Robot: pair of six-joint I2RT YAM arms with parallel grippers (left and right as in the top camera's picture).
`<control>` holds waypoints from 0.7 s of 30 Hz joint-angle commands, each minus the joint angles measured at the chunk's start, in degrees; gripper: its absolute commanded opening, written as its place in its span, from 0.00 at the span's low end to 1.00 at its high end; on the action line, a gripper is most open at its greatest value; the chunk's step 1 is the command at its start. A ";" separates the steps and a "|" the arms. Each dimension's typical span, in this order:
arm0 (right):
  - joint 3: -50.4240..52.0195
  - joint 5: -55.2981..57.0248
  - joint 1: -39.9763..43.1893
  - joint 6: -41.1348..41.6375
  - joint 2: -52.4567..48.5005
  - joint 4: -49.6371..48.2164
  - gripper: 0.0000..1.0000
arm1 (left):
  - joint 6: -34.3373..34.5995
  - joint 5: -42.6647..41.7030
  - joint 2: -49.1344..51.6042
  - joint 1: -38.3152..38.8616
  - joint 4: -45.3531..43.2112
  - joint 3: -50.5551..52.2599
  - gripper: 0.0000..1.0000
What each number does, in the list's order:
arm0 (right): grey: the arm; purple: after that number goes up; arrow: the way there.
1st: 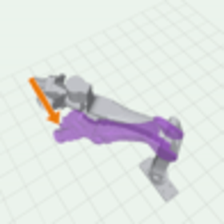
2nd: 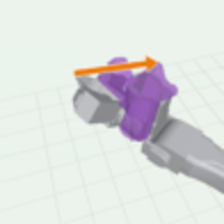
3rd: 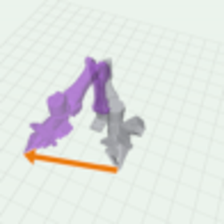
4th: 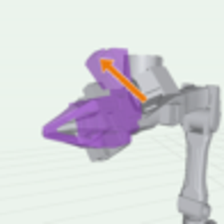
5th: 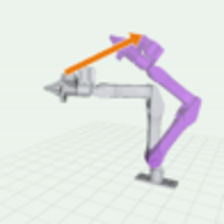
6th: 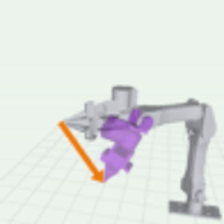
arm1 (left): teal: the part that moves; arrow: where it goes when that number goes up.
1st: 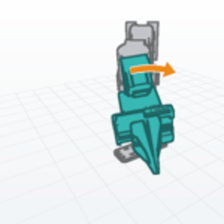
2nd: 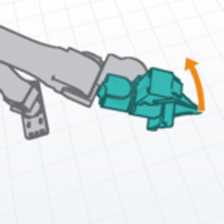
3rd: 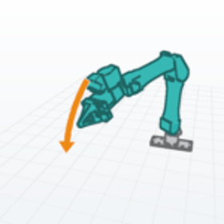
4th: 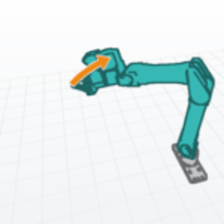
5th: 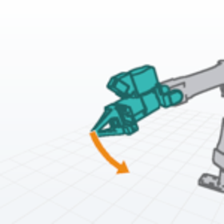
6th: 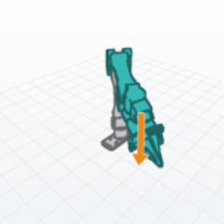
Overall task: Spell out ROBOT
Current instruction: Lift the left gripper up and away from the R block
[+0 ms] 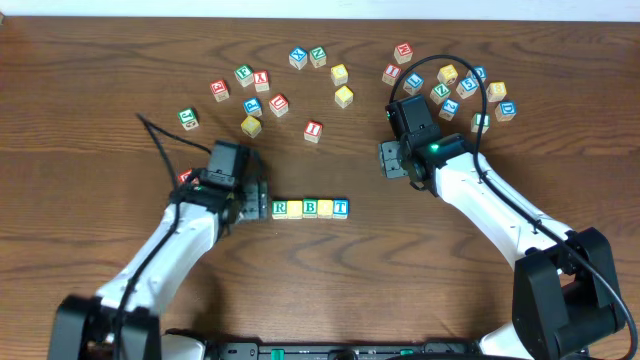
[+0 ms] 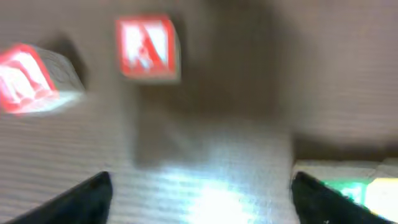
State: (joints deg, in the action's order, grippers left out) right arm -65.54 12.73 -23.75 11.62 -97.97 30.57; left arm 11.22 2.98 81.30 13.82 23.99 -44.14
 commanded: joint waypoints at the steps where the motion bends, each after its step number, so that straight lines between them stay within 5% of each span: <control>1: -1.01 3.82 0.09 -0.15 1.33 -0.02 0.98 | 0.17 2.93 -3.78 -0.76 -1.66 -1.77 0.98; 21: -1.01 5.79 0.07 -0.13 1.33 0.09 0.99 | -0.20 4.59 -5.92 -0.79 -3.76 -1.75 0.99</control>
State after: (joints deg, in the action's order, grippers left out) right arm -65.54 17.45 -23.75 11.46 -97.97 30.61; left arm 11.60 6.39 75.83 13.21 20.32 -44.69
